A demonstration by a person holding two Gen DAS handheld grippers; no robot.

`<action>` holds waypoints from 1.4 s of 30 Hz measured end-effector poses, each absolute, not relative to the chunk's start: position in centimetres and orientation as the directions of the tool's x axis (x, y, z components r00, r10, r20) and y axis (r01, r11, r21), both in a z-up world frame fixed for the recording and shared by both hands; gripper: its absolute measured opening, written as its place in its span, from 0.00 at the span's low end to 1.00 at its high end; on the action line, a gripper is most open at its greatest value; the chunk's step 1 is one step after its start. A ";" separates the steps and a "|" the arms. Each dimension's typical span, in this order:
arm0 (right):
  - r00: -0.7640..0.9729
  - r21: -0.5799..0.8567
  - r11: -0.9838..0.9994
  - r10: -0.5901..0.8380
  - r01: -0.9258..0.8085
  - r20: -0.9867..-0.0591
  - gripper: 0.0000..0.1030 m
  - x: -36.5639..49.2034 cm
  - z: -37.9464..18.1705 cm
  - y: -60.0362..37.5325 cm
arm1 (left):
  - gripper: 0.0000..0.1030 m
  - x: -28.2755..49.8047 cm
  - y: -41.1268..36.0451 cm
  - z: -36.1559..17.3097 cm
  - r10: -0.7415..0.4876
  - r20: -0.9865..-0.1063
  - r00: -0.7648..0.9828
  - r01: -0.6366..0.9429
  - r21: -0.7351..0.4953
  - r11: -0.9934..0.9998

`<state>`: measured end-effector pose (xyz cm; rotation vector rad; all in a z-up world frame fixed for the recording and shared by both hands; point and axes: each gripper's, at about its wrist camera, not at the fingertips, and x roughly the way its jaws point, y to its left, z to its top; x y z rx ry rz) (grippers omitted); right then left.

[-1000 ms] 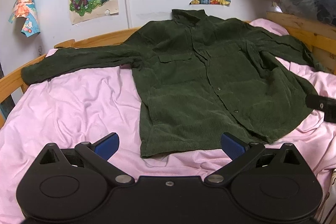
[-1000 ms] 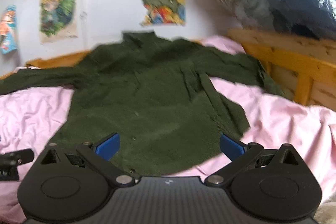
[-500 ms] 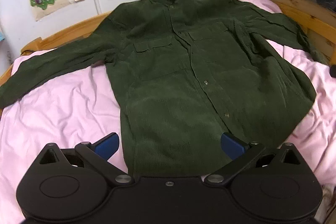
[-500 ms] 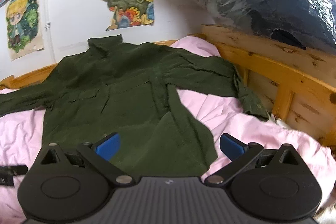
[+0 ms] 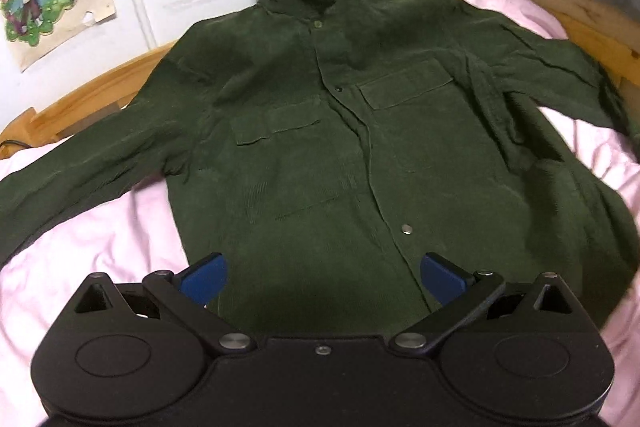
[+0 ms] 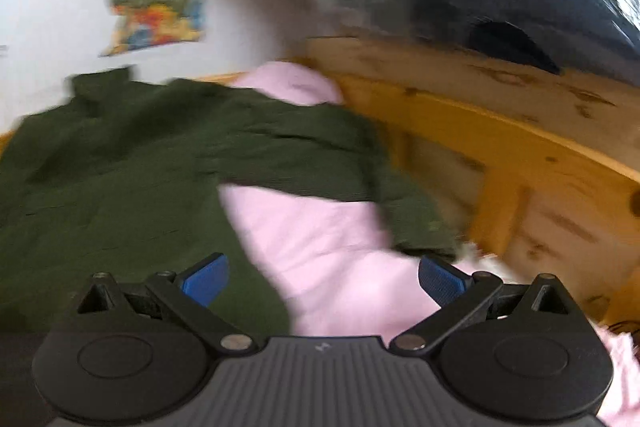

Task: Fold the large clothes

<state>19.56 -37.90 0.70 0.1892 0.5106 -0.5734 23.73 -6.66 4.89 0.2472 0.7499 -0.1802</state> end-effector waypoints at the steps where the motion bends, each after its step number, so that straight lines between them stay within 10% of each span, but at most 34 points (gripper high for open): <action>1: 0.700 0.021 0.813 -0.488 0.582 -0.522 1.00 20.3 0.1 -39.1 | 1.00 24.3 -6.4 4.3 -0.079 -0.699 0.711 0.254 0.151 0.955; 9: 0.651 -0.054 0.809 -0.508 0.585 -0.564 0.95 26.5 -2.9 -44.4 | 1.00 27.0 -2.7 1.3 -0.069 -0.723 0.688 0.254 0.151 0.955; 17: 0.582 -0.054 0.745 -0.563 0.665 -0.587 0.24 27.3 -3.3 -46.2 | 1.00 26.3 0.7 1.5 -0.035 -0.717 0.696 0.179 0.126 0.976; 25: 0.786 0.038 0.848 -0.472 0.529 -0.398 0.12 25.5 7.6 -41.3 | 1.00 24.9 2.5 3.0 -0.027 -0.701 0.713 0.115 0.079 0.990; 33: 0.980 0.058 0.995 -0.070 0.082 -0.184 0.09 29.8 18.0 -27.2 | 1.00 24.8 3.3 3.7 -0.037 -0.700 0.713 0.109 0.059 0.992; 42: 0.897 -0.092 0.925 0.327 -0.368 -0.298 0.10 39.9 11.6 -7.1 | 1.00 24.7 4.7 2.9 -0.041 -0.707 0.706 0.155 0.097 0.983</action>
